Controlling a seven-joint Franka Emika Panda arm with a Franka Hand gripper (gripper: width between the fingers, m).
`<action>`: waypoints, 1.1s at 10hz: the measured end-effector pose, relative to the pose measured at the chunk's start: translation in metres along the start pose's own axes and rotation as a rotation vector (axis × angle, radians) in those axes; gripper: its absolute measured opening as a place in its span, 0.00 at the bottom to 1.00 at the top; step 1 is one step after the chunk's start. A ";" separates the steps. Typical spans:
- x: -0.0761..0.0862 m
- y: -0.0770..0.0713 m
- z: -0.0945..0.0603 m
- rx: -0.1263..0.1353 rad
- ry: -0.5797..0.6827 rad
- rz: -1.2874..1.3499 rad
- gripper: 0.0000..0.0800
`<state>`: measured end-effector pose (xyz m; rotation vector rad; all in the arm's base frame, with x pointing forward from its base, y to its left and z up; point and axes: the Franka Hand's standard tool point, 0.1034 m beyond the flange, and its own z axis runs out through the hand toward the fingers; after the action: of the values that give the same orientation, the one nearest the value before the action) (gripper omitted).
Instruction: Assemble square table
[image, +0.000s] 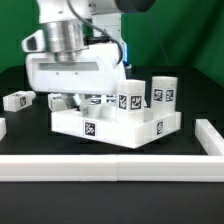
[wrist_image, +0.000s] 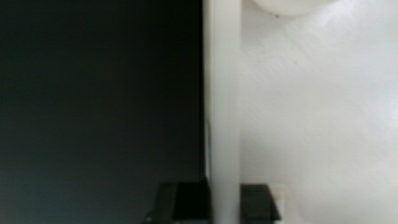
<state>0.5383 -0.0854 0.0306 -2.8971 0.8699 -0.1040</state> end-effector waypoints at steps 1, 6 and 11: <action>0.004 -0.001 -0.001 -0.006 0.031 -0.112 0.07; 0.017 0.004 0.004 -0.048 -0.035 -0.697 0.07; 0.017 -0.033 0.007 -0.108 -0.075 -1.189 0.07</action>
Offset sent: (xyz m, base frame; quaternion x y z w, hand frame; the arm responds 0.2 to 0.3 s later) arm 0.0000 0.0000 0.0000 0.0000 0.0000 -0.1938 0.9810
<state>0.5710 -0.0667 0.0290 -3.0181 -0.9422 -0.0391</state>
